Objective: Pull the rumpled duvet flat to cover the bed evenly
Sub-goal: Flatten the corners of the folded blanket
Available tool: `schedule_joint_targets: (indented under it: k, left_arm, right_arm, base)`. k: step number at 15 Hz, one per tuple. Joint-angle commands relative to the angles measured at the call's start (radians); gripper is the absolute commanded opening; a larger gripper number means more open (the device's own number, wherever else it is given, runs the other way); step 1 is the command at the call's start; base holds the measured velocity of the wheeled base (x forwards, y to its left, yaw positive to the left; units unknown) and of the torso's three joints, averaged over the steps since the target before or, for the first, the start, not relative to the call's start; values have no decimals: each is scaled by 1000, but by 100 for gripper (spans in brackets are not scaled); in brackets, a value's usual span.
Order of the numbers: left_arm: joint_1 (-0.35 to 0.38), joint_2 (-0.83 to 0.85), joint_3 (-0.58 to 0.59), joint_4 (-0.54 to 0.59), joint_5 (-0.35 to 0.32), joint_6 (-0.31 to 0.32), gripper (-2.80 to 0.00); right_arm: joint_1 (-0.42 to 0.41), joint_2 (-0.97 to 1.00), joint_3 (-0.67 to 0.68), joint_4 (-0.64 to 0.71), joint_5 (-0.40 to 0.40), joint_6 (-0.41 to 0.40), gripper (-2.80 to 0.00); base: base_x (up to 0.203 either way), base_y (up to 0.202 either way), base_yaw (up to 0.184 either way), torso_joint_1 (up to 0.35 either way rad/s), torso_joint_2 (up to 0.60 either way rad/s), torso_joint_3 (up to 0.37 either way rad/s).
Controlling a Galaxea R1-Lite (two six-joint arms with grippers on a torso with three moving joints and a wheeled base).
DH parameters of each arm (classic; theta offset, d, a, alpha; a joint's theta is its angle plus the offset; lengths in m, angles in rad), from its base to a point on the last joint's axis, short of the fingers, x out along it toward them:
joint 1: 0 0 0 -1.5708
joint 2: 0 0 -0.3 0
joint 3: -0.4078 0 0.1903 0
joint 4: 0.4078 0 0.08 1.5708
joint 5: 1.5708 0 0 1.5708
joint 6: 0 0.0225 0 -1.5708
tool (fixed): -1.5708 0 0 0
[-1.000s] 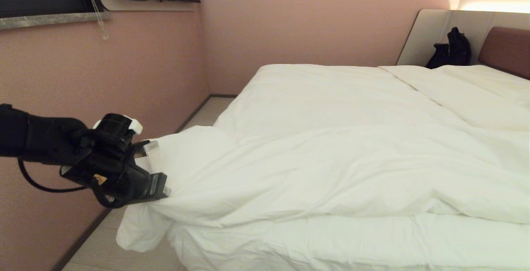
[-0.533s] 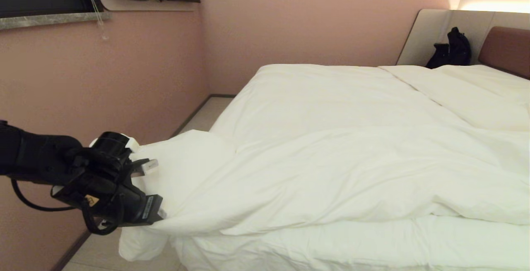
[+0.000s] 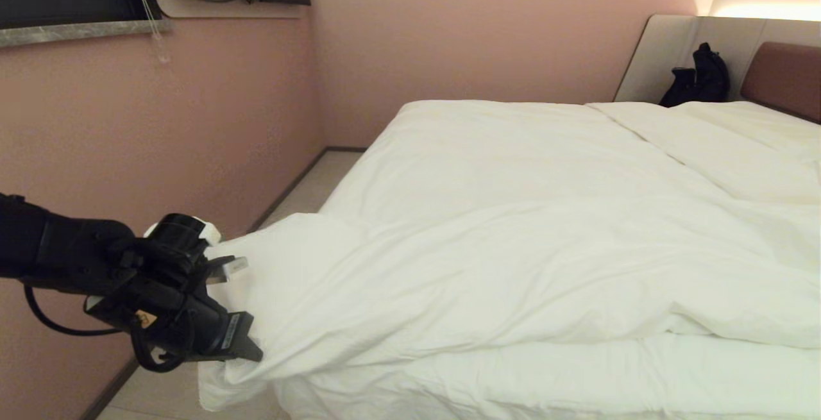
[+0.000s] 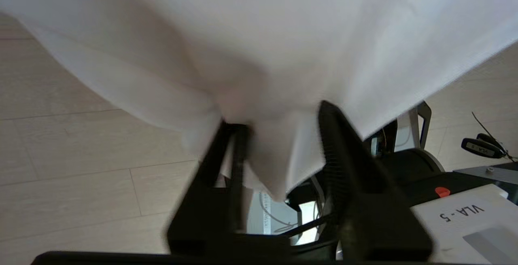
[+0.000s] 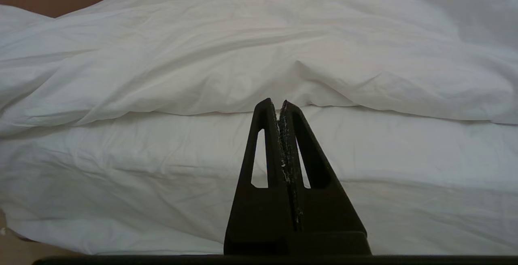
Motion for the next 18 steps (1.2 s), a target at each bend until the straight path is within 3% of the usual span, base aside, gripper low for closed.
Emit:
schedule_joint_targets:
  k: [1, 5, 9, 16, 17, 18]
  left_arm:
    - [-2, -29, 12, -8, -2, 0, 0]
    - [1, -152, -22, -32, -16, -7, 0]
    - [41, -148, -106, -326, -6, -87, 0]
    - [46, -6, -325, -358, 75, -120, 0]
    - [46, 13, -360, -358, 94, -134, -280]
    - [46, 25, -386, -357, 105, -151, -280]
  right_arm:
    - [0, 0, 0, -1, 0, 0, -280]
    - [0, 0, 0, 1, 0, 0, -280]
    - [0, 0, 0, -1, 0, 0, -280]
    - [0, 0, 0, -1, 0, 0, -280]
    - [0, 0, 0, -1, 0, 0, -280]
    - [0, 0, 0, -1, 0, 0, -280]
  base:
    - [0, 0, 0, 0, 0, 0]
    - [0, 0, 0, 0, 0, 0]
    - [0, 0, 0, 0, 0, 0]
    - [0, 0, 0, 0, 0, 0]
    - [0, 0, 0, 0, 0, 0]
    - [0, 0, 0, 0, 0, 0]
